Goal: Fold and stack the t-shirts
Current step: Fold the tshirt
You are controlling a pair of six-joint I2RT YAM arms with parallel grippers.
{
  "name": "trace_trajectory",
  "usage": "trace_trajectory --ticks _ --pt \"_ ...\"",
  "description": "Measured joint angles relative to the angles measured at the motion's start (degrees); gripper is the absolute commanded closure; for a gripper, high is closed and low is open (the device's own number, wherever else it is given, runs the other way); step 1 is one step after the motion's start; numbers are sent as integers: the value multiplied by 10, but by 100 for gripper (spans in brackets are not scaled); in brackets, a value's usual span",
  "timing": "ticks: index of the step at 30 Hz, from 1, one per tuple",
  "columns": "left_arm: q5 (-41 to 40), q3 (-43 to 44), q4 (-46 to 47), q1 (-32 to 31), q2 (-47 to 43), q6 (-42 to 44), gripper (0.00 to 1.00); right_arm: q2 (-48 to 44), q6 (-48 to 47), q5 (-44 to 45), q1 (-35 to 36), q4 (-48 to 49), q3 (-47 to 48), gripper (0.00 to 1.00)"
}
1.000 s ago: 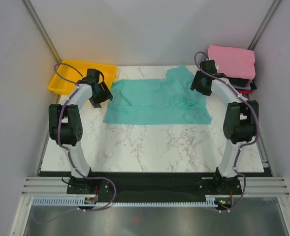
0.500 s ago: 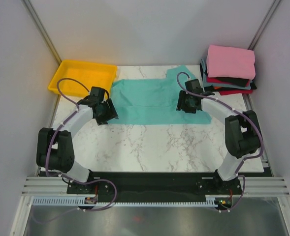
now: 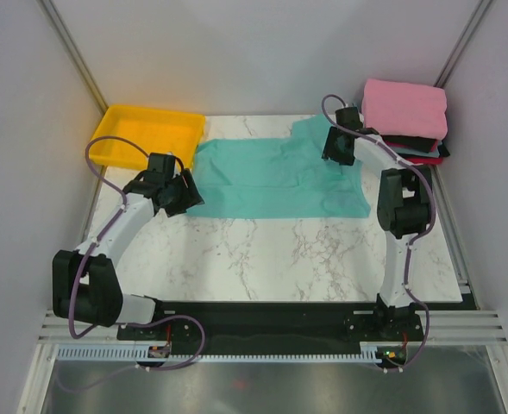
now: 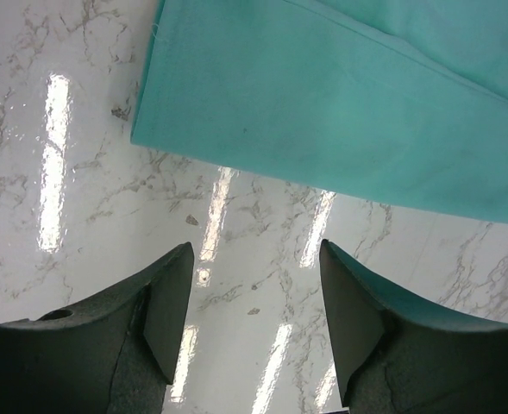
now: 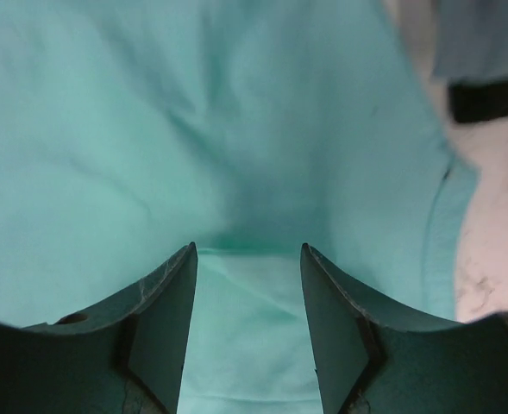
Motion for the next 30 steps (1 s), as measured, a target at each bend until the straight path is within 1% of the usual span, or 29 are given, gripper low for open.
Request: trace_trajectory --ticks 3,4,7,8,10,14,16,19,22,24,30 --pt "-2 0 0 0 -1 1 33 4 -11 30 -8 -12 76 38" --pt "-3 0 0 0 -2 1 33 -3 -16 39 -7 -10 92 36" --pt "-12 -6 1 0 -4 0 33 -52 -25 58 -3 -1 87 33" --pt "-16 -10 2 0 -4 -1 33 -80 -26 61 0 4 69 33" --pt "-26 -21 5 0 -4 -4 33 -148 -23 57 1 24 -6 32" --pt "-45 -60 38 0 -8 -29 33 -281 5 -1 -7 71 -218 32" --pt "-49 -92 58 0 -14 -44 34 -316 23 -35 -16 86 -318 32" --pt "-61 -116 74 0 -15 -59 34 -330 44 -69 -27 90 -414 33" --pt "-77 -125 93 0 -15 -67 35 -348 58 -91 -36 92 -478 33" --pt "-83 -129 114 3 -15 -71 36 -363 62 -102 -45 100 -498 34" --pt "-97 -135 158 6 0 -76 36 -379 69 -108 -74 144 -519 34"
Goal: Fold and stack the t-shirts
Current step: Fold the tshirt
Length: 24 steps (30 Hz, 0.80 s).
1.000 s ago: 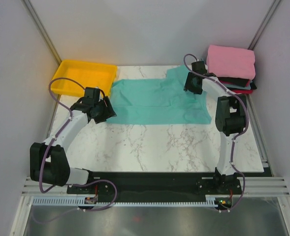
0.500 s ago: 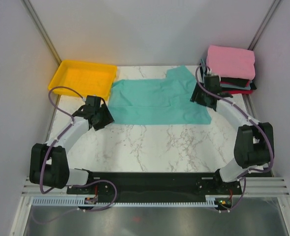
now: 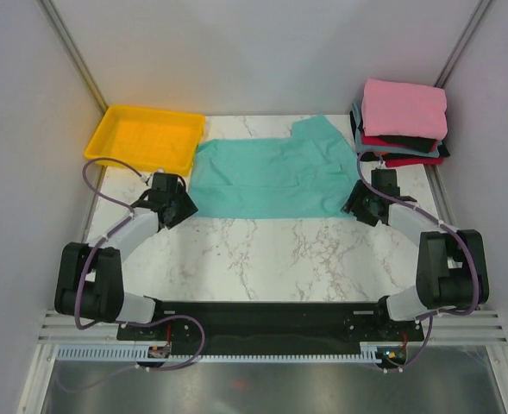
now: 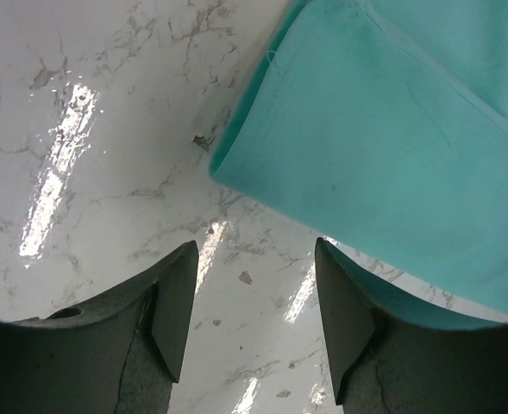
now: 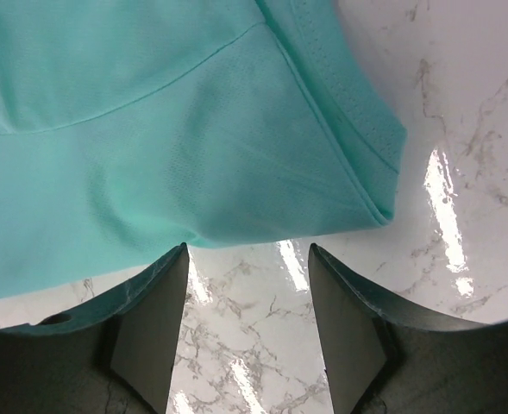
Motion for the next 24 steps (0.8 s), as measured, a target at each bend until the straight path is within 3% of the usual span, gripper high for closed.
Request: trace_trajectory --ticks 14,21,24 --pt "-13 2 19 10 60 -5 37 23 10 1 -69 62 -29 39" --pt "-21 20 36 10 103 -9 38 41 14 -4 -78 98 -29 55" --pt "-21 34 37 10 114 -11 46 44 14 -7 -79 101 -29 63"
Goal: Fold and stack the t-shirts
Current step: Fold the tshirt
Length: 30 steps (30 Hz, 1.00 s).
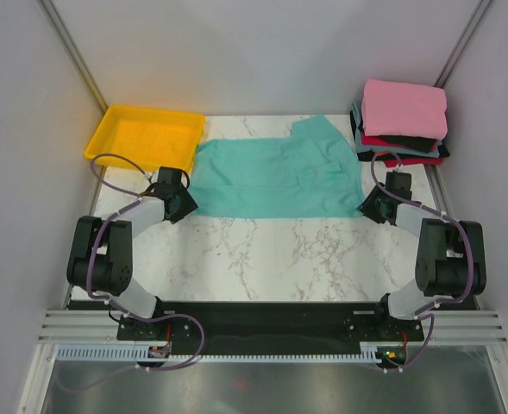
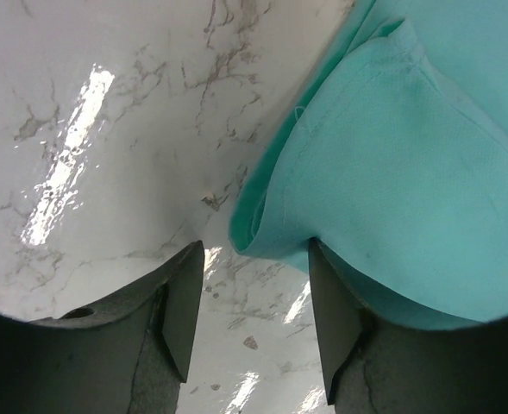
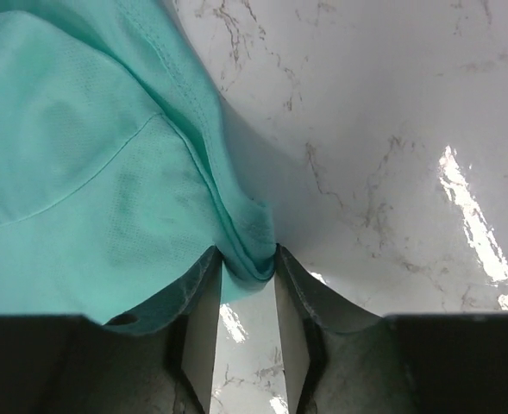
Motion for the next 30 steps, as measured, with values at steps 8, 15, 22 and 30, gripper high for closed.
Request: trace_trajectory --ticks 8,15,22,30 --pt "3 33 13 0 41 -11 98 15 3 -14 -2 15 0 100" --pt "8 37 -3 0 18 -10 98 -4 7 -16 -5 0 -10 100" --pt "43 9 -37 0 -125 -10 98 -122 21 -20 -6 -72 -32 100" --pt "73 -43 -129 0 -341 -10 98 -303 23 -17 -6 -165 -61 100"
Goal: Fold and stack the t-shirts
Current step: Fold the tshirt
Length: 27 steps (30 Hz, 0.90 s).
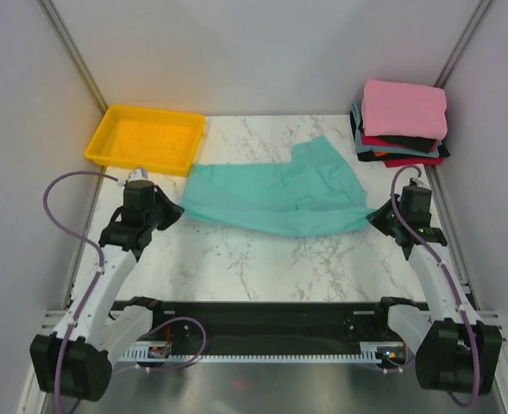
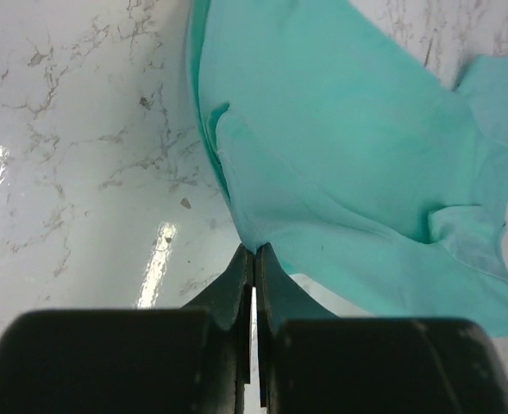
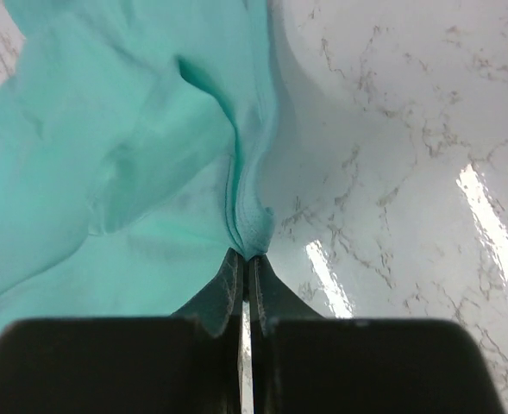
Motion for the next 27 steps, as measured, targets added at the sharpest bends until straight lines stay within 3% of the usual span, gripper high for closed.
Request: trace_trajectory --ticks 4,7,8,10,12,17,21,24,27 --pt "3 0 -55 0 -92 0 89 -83 7 12 0 -57 -6 100" --pt "9 0 -99 0 -135 0 64 -123 16 23 -2 -95 -7 66" --pt "12 0 -115 0 -147 0 43 -134 20 27 -2 -109 -7 35" --pt "20 0 -150 0 -172 -1 34 -156 24 32 -4 -136 -9 24" --pt "23 2 -185 0 -202 -2 26 -180 31 38 -4 -164 -9 21" --pt "26 40 -256 0 -248 2 22 -226 45 53 -4 -207 -2 20" --pt "24 81 -264 0 -223 28 23 -214 34 24 -5 -183 13 20" --pt "16 106 -259 0 -169 59 23 -119 9 -25 5 -136 44 19" --pt "2 108 -238 0 -128 93 23 46 -30 -38 49 -111 132 19"
